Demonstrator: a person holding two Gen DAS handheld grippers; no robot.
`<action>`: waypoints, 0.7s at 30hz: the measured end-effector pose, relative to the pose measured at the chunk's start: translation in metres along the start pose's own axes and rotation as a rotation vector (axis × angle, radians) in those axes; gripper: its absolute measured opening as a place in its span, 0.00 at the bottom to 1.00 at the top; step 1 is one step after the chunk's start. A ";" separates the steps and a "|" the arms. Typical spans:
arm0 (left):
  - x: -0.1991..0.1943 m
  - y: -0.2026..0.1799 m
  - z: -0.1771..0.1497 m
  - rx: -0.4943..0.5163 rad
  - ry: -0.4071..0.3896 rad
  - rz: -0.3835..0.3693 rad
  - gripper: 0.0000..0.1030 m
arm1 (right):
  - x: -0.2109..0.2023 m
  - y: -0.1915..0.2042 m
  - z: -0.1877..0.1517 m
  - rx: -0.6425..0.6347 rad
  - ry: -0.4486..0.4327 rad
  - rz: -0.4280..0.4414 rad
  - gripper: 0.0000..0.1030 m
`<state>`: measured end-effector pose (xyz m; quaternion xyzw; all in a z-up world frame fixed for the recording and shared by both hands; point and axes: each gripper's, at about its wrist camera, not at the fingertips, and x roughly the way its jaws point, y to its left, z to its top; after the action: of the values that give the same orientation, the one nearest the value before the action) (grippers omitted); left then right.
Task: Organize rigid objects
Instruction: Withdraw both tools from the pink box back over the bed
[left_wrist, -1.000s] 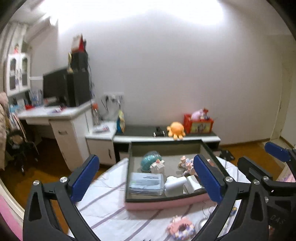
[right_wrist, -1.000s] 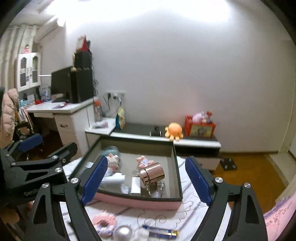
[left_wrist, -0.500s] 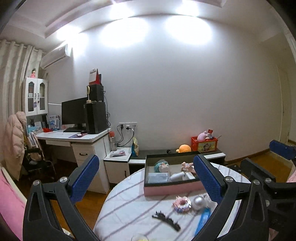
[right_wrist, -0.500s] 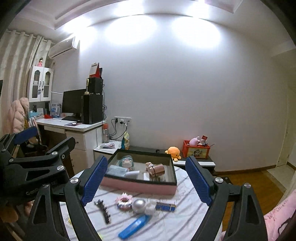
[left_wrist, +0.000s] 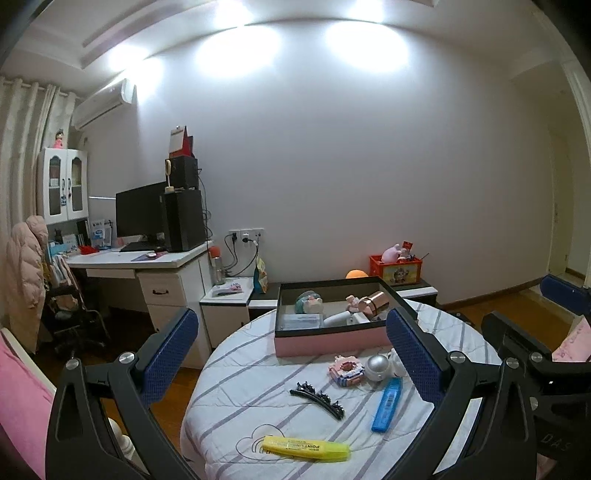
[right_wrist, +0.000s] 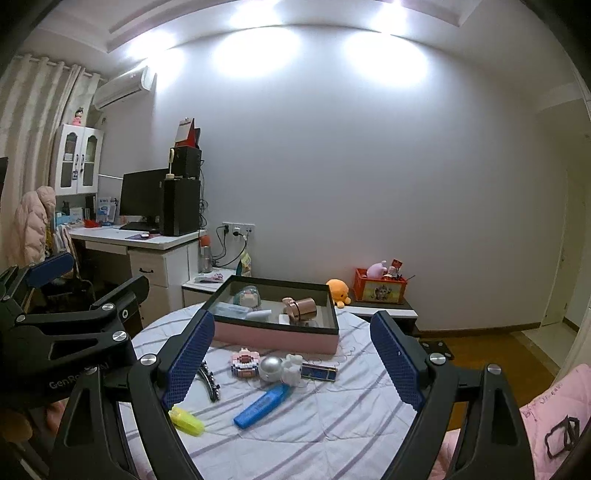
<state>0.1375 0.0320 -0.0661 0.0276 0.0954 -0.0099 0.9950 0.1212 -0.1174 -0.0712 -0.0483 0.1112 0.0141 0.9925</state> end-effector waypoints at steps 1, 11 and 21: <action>0.000 0.000 0.000 -0.001 -0.003 0.001 1.00 | 0.000 0.000 -0.001 0.002 0.001 -0.002 0.85; 0.008 -0.001 -0.009 0.005 0.008 0.002 1.00 | 0.001 0.000 -0.010 0.015 0.004 0.005 0.85; 0.081 -0.004 -0.061 -0.051 0.301 -0.118 1.00 | 0.055 -0.007 -0.049 0.038 0.182 0.039 0.85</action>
<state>0.2048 0.0303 -0.1415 -0.0021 0.2449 -0.0615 0.9676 0.1644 -0.1279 -0.1303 -0.0284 0.2019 0.0267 0.9786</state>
